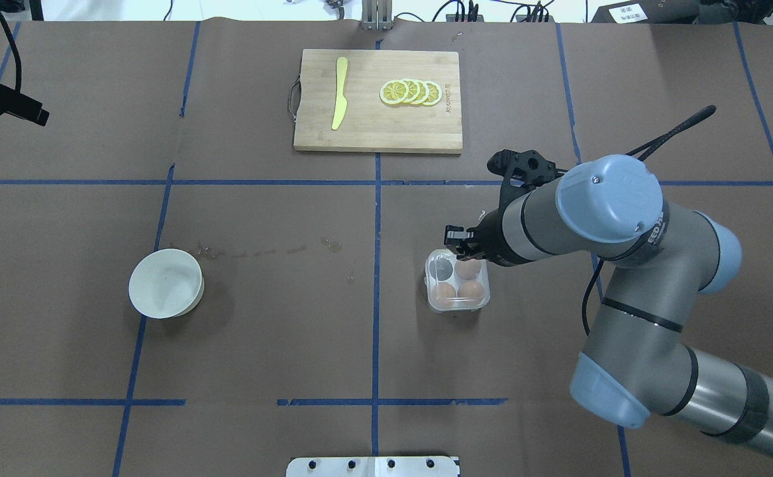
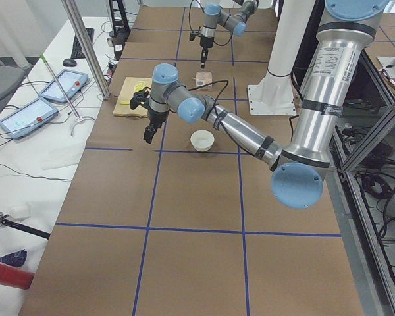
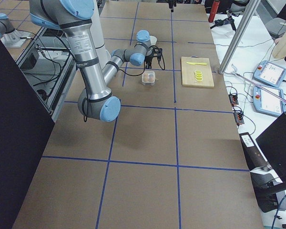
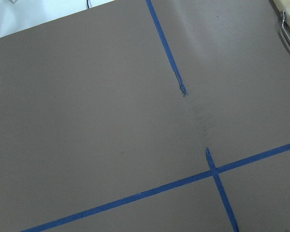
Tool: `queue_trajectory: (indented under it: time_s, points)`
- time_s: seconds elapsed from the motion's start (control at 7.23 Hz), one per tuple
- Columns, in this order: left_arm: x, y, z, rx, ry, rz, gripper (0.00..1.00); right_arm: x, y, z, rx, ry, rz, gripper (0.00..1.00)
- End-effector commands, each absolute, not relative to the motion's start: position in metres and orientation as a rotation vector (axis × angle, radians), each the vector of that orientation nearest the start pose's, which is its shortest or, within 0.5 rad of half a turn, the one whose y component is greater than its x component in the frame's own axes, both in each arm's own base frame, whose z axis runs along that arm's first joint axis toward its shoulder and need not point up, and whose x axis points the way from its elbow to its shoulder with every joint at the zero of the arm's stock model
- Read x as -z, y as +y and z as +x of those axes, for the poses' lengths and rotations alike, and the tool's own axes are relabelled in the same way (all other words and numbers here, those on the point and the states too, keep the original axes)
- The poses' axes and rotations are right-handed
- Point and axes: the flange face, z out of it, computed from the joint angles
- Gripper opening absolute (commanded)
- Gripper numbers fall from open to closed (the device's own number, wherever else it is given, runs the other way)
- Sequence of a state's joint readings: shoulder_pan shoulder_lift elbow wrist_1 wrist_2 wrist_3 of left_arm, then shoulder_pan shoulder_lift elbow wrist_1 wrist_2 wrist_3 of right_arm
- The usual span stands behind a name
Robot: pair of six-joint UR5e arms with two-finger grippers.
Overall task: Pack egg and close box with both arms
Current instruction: 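Swing the clear lid over the eggs with the right gripper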
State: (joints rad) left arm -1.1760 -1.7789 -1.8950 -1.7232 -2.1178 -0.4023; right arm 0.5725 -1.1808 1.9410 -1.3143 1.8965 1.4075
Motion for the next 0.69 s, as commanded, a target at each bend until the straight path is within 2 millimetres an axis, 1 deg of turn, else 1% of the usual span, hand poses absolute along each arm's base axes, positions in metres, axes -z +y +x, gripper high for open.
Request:
queue_trajectory:
  time_s: [0.0, 0.14, 0.28, 0.41, 0.55]
  points:
    - [-0.406, -0.545, 0.105, -0.220, 0.704, 0.427, 1.00, -0.274, -0.442, -0.372, -0.205, -1.033, 0.082, 0.00]
    - [-0.413, -0.548, 0.080, -0.250, 0.694, 0.448, 1.00, -0.296, -0.459, -0.343, -0.183, -1.003, 0.109, 0.00]
    - [-0.430, -0.548, 0.057, -0.278, 0.694, 0.446, 1.00, -0.322, -0.470, -0.316, -0.169, -0.962, 0.136, 0.00]
    - [-0.451, -0.545, 0.029, -0.306, 0.697, 0.445, 1.00, -0.359, -0.481, -0.275, -0.160, -0.913, 0.149, 0.00]
    - [-0.466, -0.548, 0.001, -0.320, 0.683, 0.455, 1.00, -0.394, -0.491, -0.222, -0.144, -0.881, 0.155, 0.00]
